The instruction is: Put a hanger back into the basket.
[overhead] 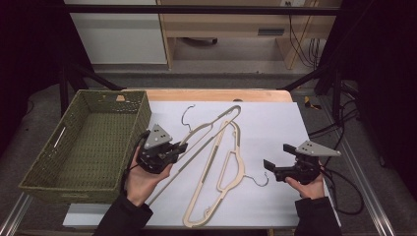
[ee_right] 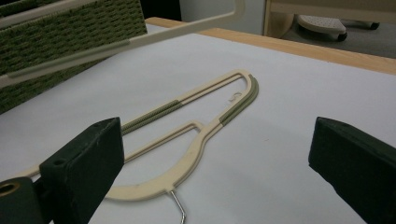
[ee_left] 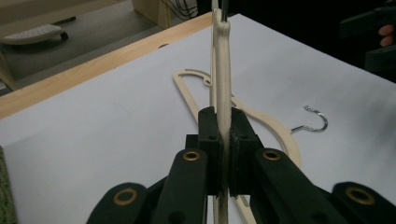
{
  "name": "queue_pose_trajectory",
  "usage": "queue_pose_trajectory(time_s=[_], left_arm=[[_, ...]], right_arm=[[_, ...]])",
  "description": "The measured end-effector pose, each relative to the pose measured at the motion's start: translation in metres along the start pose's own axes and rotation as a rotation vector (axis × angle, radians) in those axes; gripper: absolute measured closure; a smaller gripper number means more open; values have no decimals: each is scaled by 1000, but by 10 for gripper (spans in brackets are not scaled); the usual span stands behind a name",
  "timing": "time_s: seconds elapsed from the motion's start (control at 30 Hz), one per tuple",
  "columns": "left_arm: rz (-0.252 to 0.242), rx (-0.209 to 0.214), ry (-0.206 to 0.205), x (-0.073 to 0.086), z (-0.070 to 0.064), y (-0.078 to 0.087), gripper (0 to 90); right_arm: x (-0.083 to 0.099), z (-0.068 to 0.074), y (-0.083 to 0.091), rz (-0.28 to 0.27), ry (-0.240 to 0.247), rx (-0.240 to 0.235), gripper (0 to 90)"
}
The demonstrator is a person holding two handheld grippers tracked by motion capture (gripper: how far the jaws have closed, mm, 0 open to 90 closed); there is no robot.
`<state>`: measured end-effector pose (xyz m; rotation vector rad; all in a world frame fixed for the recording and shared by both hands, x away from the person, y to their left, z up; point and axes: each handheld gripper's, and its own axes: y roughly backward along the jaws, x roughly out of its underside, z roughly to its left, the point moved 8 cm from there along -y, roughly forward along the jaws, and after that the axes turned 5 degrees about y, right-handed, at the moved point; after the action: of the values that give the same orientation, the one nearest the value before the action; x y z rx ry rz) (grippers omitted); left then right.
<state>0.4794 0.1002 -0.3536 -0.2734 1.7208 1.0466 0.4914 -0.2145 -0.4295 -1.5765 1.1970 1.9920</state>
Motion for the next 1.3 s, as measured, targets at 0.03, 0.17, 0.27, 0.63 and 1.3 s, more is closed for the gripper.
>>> queue_pose_trajectory(time_s=[0.03, 0.17, 0.27, 0.63, 1.3], left_arm=[[-5, 2, -3, -4, 2, 5, 858], [-23, 8, -5, -15, 9, 21, 859], [-33, 16, -8, -24, 19, 36, 858], [-56, 5, -8, -43, 70, 77, 858], [-19, -133, 16, -25, 179, 119, 859]], right_arm=[[-1, 0, 0, -4, 0, 1, 39], [-3, 0, 3, -16, 7, 6, 39], [-3, 0, 4, -19, 11, -1, 38], [-3, 1, 3, -15, 12, 6, 30], [-2, 2, 1, -5, 22, 2, 26]])
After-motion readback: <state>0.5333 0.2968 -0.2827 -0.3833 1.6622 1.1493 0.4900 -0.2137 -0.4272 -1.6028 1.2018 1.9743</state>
